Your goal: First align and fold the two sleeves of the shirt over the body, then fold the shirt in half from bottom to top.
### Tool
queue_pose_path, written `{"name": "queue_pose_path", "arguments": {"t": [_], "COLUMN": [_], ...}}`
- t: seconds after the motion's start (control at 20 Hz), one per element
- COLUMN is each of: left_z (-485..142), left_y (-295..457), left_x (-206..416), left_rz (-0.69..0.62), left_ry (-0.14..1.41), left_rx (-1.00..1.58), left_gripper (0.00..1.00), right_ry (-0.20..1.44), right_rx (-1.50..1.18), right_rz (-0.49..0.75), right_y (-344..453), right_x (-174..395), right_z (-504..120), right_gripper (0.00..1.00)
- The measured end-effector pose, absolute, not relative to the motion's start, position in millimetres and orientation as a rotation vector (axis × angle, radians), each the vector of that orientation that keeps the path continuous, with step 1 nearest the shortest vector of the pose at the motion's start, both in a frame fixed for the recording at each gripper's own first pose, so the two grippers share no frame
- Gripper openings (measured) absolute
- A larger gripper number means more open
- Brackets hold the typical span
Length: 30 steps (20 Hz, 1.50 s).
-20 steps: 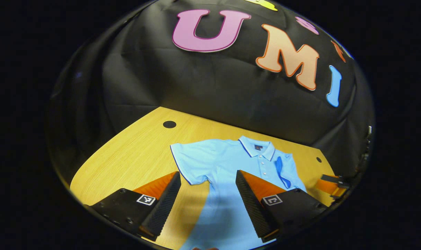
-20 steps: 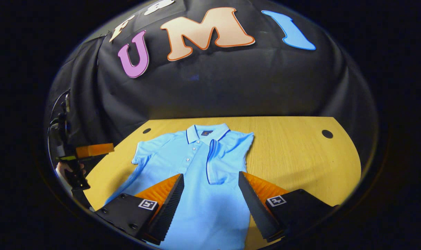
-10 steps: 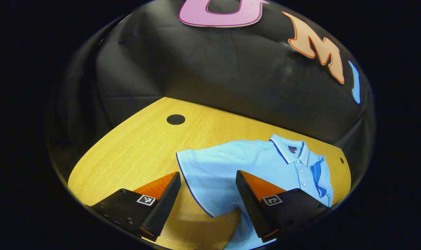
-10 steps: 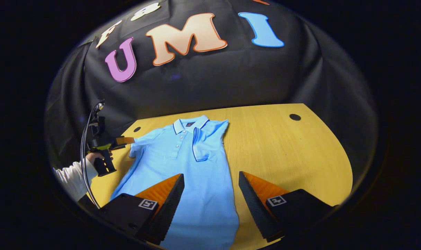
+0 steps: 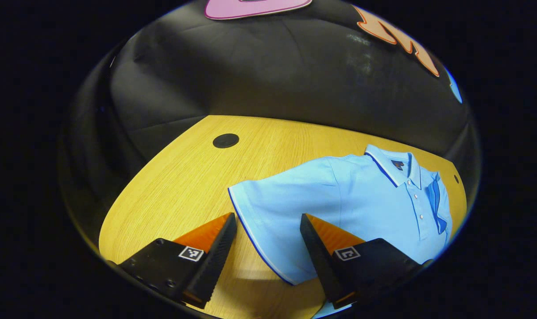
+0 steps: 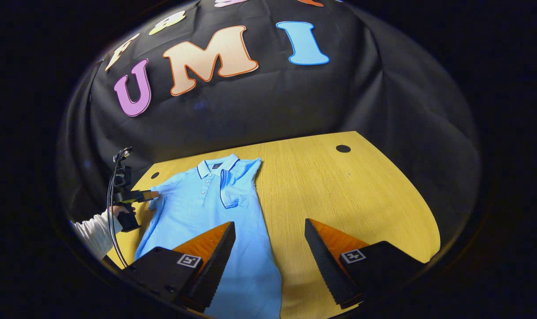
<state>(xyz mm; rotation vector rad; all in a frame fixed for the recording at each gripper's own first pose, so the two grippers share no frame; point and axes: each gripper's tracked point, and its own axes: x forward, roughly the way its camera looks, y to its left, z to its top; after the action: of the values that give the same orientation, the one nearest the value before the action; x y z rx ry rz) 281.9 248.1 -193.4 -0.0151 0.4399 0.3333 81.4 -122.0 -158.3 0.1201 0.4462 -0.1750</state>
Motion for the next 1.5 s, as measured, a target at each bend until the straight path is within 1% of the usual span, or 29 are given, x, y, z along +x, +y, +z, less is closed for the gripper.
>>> {"name": "queue_pose_path", "arguments": {"t": [0.05, 0.15, 0.25, 0.3, 0.35, 0.4, 0.45, 0.5, 0.65, 0.7, 0.75, 0.85, 0.9, 0.95, 1.0, 1.2, 1.25, 1.4, 1.5], "left_z": [-194.6, -196.4, -196.3, -195.9, -195.4, -194.9, -193.6, -193.4, -181.4, -174.7, -166.9, -156.1, -154.0, -150.5, -152.9, -166.3, -170.3, -169.0, -168.1], "left_y": [247.4, 244.8, 239.0, 235.8, 232.0, 230.5, 229.7, 225.5, 203.1, 193.2, 180.8, 153.5, 139.2, 124.0, 107.7, 66.1, 58.6, 54.2, 58.6], "left_x": [282.6, 289.1, 294.3, 294.1, 293.1, 293.6, 294.3, 293.3, 300.5, 302.5, 305.1, 309.3, 311.3, 312.7, 314.9, 315.6, 312.9, 298.3, 280.7], "left_rz": [0.331, 0.32, 0.294, 0.28, 0.273, 0.277, 0.284, 0.276, 0.234, 0.213, 0.186, 0.128, 0.1, 0.07, 0.039, -0.019, -0.028, -0.022, -0.005], "left_ry": [0.441, 0.433, 0.432, 0.437, 0.447, 0.456, 0.46, 0.47, 0.45, 0.434, 0.42, 0.405, 0.402, 0.399, 0.4, 0.417, 0.425, 0.411, 0.399], "left_rx": [-0.012, -0.012, -0.008, -0.004, 0.005, 0.023, 0.037, 0.05, 0.062, 0.068, 0.078, 0.103, 0.118, 0.124, 0.126, 0.115, 0.101, 0.071, 0.069], "left_gripper": [0.89, 0.83, 0.65, 0.49, 0.39, 0.17, 0.12, 0.01, 0.0, 0.0, 0.0, 0.0, 0.0, 0.0, 0.01, 0.14, 0.21, 1.0, 0.96], "right_ry": [0.445, 0.447, 0.442, 0.435, 0.43, 0.431, 0.429, 0.423, 0.415, 0.415, 0.413, 0.409, 0.406, 0.404, 0.402, 0.401, 0.4, 0.404, 0.41], "right_rx": [0.119, 0.113, 0.109, 0.108, 0.108, 0.115, 0.123, 0.127, 0.122, 0.12, 0.117, 0.112, 0.111, 0.11, 0.106, 0.073, 0.064, 0.058, 0.062], "right_rz": [-0.175, -0.175, -0.174, -0.179, -0.188, -0.189, -0.186, -0.185, -0.183, -0.182, -0.182, -0.181, -0.178, -0.175, -0.172, -0.159, -0.154, -0.139, -0.133], "right_y": [-120.5, -118.3, -117.0, -118.0, -120.7, -121.0, -119.9, -119.1, -118.2, -117.8, -117.7, -116.8, -115.1, -113.6, -112.4, -106.3, -104.4, -98.5, -95.6], "right_x": [81.2, 80.1, 79.5, 80.5, 81.8, 81.5, 82.2, 83.0, 82.1, 81.2, 82.4, 82.7, 82.8, 82.6, 82.8, 79.8, 78.3, 70.4, 61.1], "right_z": [-158.0, -158.7, -157.1, -156.3, -155.4, -156.0, -154.9, -154.2, -152.9, -153.6, -153.8, -154.5, -153.7, -153.3, -153.8, -158.0, -158.9, -164.6, -171.9], "right_gripper": [0.98, 0.98, 0.98, 0.98, 0.94, 0.98, 0.98, 0.98, 0.98, 0.94, 0.98, 0.98, 0.94, 0.98, 0.98, 0.98, 0.98, 0.98, 0.98]}}
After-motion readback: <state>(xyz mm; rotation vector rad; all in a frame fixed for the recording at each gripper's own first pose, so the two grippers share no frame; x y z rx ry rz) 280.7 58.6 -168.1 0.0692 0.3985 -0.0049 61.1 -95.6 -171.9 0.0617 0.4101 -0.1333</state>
